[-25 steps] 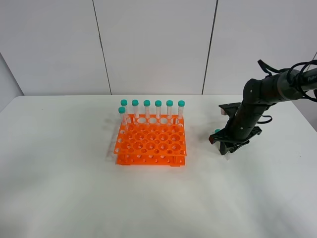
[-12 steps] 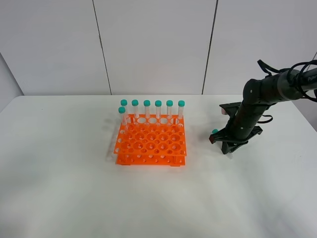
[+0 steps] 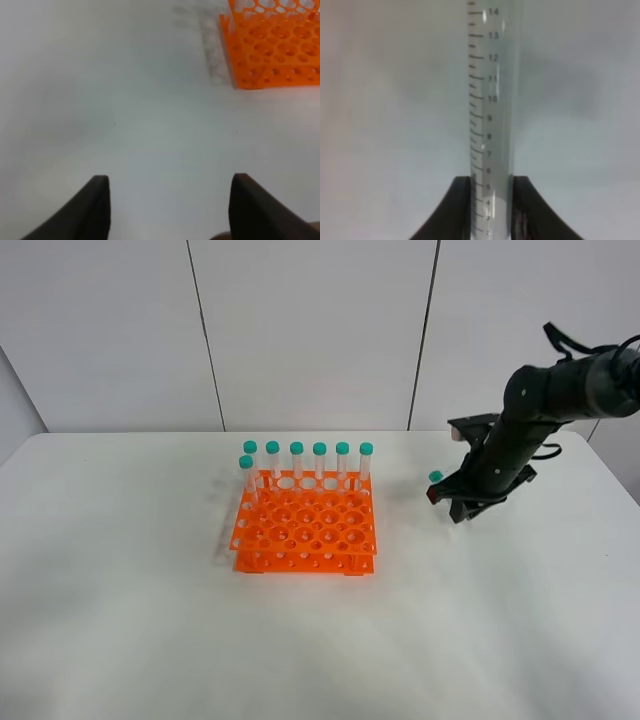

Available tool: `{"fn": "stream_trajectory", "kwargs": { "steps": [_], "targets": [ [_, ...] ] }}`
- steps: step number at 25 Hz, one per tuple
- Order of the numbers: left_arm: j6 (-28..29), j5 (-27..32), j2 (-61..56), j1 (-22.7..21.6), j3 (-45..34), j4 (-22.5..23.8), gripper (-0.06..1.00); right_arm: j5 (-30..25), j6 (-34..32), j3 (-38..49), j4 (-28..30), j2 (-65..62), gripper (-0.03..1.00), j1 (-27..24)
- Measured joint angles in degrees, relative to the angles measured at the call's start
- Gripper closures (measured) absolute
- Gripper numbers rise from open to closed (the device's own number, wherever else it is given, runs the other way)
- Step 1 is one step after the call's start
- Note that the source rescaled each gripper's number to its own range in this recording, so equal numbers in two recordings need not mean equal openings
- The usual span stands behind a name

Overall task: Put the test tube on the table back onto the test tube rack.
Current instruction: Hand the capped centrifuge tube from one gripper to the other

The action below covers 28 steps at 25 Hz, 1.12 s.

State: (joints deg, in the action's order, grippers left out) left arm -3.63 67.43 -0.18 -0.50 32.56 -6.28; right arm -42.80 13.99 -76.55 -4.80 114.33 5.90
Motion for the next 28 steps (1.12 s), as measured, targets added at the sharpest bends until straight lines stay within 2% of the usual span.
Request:
{"fn": "stream_trajectory", "kwargs": {
  "steps": [5, 10, 13, 17, 22, 28],
  "targets": [
    [0.0, 0.0, 0.0, 0.0, 0.0, 0.0, -0.06, -0.6, 3.1, -1.5, -2.3, -7.1, 0.97, 0.0],
    [0.0, -0.1, 0.0, 0.0, 0.0, 0.0, -0.06, 3.5, 7.6, -1.6, -9.2, -13.5, 0.97, 0.2],
    [0.0, -0.1, 0.0, 0.0, 0.0, 0.0, -0.06, 5.4, 10.2, -1.6, -11.2, -16.6, 0.97, 2.4],
    [0.0, -0.1, 0.0, 0.0, 0.0, 0.0, -0.06, 7.6, 11.0, -1.6, -11.0, -19.4, 0.97, 8.0],
    [0.0, -0.1, 0.0, 0.0, 0.0, 0.0, -0.06, 10.8, 10.5, -1.6, -7.0, -20.5, 0.97, 17.2],
    [0.0, -0.1, 0.0, 0.0, 0.0, 0.0, -0.06, 22.0, 6.6, -1.6, -2.6, -20.5, 0.97, 28.8]
  ]
}}
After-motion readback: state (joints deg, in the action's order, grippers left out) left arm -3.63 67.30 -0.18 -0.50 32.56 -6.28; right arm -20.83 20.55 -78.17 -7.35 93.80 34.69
